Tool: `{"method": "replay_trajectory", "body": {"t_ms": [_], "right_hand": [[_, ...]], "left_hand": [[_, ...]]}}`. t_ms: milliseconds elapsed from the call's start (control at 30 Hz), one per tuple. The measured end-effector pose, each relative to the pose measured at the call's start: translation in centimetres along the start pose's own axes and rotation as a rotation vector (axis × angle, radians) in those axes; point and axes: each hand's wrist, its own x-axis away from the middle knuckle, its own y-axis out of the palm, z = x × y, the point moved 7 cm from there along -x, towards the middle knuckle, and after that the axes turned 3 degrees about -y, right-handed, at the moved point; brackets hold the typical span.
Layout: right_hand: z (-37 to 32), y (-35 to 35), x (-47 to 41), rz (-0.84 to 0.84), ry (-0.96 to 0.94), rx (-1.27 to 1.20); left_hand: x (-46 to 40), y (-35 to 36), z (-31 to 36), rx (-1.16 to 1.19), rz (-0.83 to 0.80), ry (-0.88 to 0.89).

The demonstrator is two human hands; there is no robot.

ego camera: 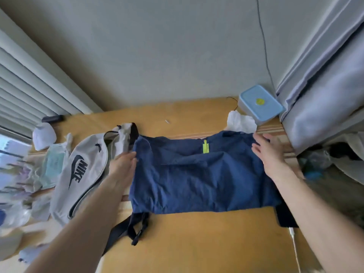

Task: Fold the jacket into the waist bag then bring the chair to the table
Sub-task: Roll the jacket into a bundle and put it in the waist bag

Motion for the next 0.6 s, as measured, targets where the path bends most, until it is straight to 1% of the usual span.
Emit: {"method": "replay_trajectory", "body": {"t_ms": [33, 67, 133, 200, 233, 267, 333, 400, 500, 567, 600], "right_hand": [[0.2, 0.6, -0.7, 0.024, -0.077, 0.188], [0.5, 0.5, -1.6, 0.032, -0.138, 0.398], [1.5, 0.9, -2.9, 0.014, -0.227, 0.762], [2.1, 0.4, -3.8, -0.011, -0.301, 1.039], [2.2, -0.1, -4.6, -0.004, -0.298, 1.057], [1.8, -0.2, -4.7, -0.023, -0.392, 1.163], [0.4, -0.4, -5.0, 0.002, -0.494, 1.179], [-1.5, -1.2, -5.5, 0.116, -0.535, 1.125], [-3.5, -2.8, -6.1, 0.291, -0.476, 0.961], [-4.1, -3.1, -5.8, 0.374, -0.458, 1.018], [-4.5, -2.6, -5.3, 0.391, -0.506, 1.078]], "left_hand": [[-1.6, 0.0, -1.0, -0.054, 0.054, -0.018], [-2.4, -0.1, -1.9, -0.179, 0.096, -0.032], [-3.4, -0.1, -4.0, -0.403, 0.104, -0.057], [-4.2, -0.8, -5.6, -0.596, 0.174, -0.062], [-4.3, -0.9, -6.1, -0.679, 0.191, -0.038], [-4.3, -0.9, -6.4, -0.751, 0.206, -0.017], [-4.4, -0.9, -6.8, -0.800, 0.241, 0.026], [-4.4, -0.9, -6.7, -0.771, 0.283, 0.075], [-4.2, -1.2, -7.4, -0.685, 0.272, 0.085], [-4.0, -1.5, -8.0, -0.663, 0.280, 0.066], [-4.0, -1.6, -8.2, -0.652, 0.285, 0.047]]}}
